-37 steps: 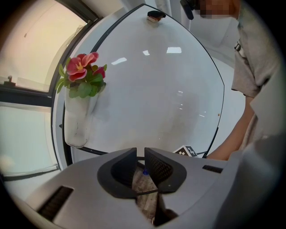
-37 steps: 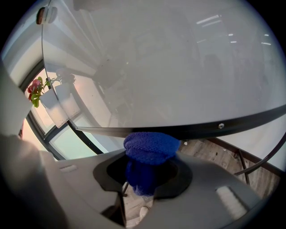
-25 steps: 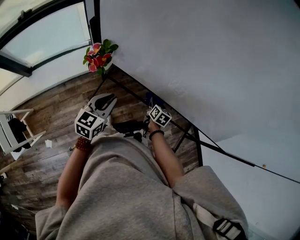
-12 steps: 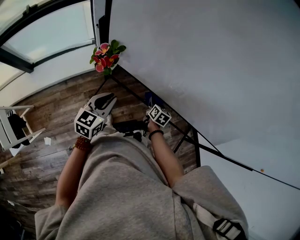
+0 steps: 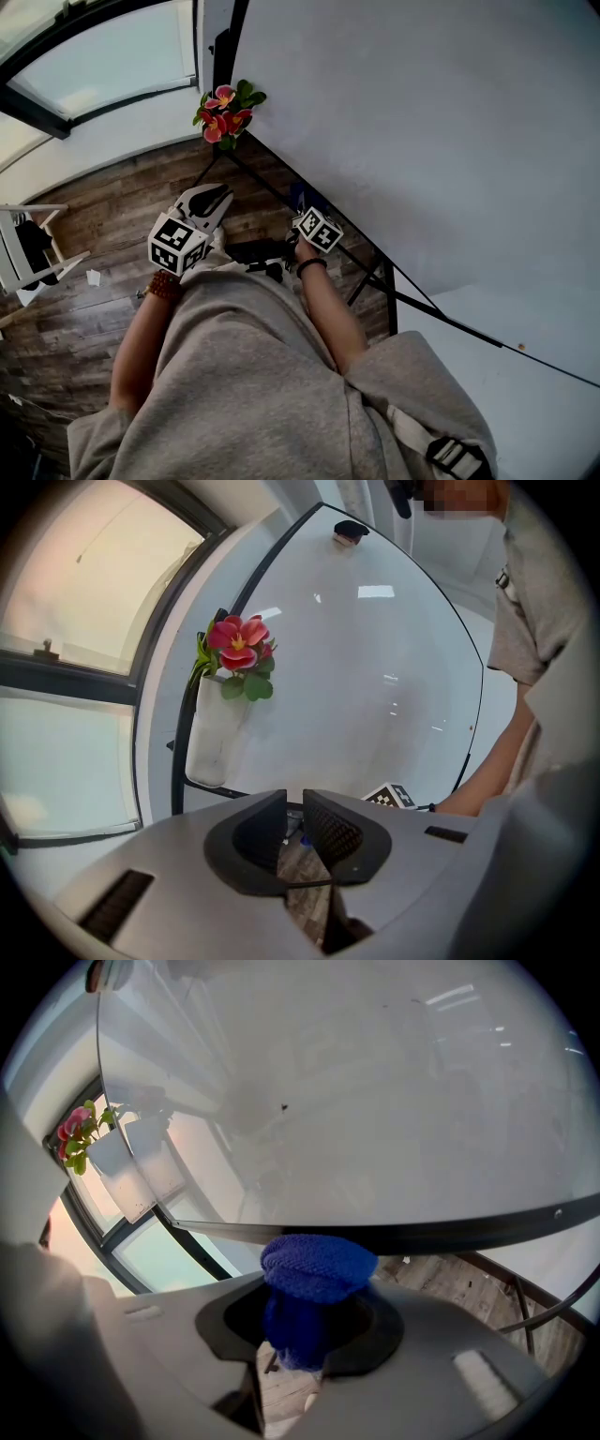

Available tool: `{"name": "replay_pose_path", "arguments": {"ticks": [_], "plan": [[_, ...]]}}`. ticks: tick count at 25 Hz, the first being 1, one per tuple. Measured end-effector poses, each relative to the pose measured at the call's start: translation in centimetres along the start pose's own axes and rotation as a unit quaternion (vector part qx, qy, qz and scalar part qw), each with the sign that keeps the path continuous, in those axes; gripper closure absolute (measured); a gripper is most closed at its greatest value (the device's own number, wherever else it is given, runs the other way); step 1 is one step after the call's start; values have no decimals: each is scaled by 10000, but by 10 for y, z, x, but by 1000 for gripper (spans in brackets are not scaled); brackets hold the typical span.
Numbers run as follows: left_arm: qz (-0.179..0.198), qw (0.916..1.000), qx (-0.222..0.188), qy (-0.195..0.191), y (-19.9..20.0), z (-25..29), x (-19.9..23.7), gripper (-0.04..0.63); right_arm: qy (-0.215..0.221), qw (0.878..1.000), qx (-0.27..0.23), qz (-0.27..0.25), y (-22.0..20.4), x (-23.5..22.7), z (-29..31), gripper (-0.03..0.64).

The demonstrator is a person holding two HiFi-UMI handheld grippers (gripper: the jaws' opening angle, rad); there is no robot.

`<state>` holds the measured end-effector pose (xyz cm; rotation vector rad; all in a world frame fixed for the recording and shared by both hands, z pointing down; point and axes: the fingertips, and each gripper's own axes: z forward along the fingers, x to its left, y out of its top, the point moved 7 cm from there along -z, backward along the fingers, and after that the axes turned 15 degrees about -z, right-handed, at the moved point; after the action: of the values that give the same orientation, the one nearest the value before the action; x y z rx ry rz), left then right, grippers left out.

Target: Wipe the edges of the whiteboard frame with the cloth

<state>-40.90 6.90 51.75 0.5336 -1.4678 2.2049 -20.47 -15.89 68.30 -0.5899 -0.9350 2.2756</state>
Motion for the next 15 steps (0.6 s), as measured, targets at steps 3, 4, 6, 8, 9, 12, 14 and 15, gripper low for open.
{"name": "replay_pose_path", "arguments": {"ticks": [3, 4, 6, 8, 9, 12, 14, 15], "plan": [[-22, 10000, -12, 17, -1, -2, 3, 534, -1, 10000, 20, -2, 0, 3, 1, 482], [-30, 10000, -16, 23, -1, -3, 4, 534, 1, 10000, 22, -4, 1, 3, 1, 482], [-44, 10000, -39, 42, -1, -5, 6, 534, 8, 10000, 19, -18, 1, 4, 2, 482], [-67, 9999, -73, 76, -1, -8, 8, 534, 29, 10000, 18, -45, 2, 7, 3, 482], [-83, 9999, -91, 93, -1, -9, 9, 534, 44, 10000, 22, -58, 2, 8, 5, 482], [-118, 9998, -130, 130, -1, -10, 12, 534, 93, 9999, 53, -85, 3, 12, 8, 482], [-137, 9997, -146, 152, -2, -11, 13, 534, 129, 9998, 72, -100, 4, 15, 9, 482], [-146, 9996, -153, 163, -2, -11, 14, 534, 147, 9998, 77, -107, 4, 16, 10, 482]]}}
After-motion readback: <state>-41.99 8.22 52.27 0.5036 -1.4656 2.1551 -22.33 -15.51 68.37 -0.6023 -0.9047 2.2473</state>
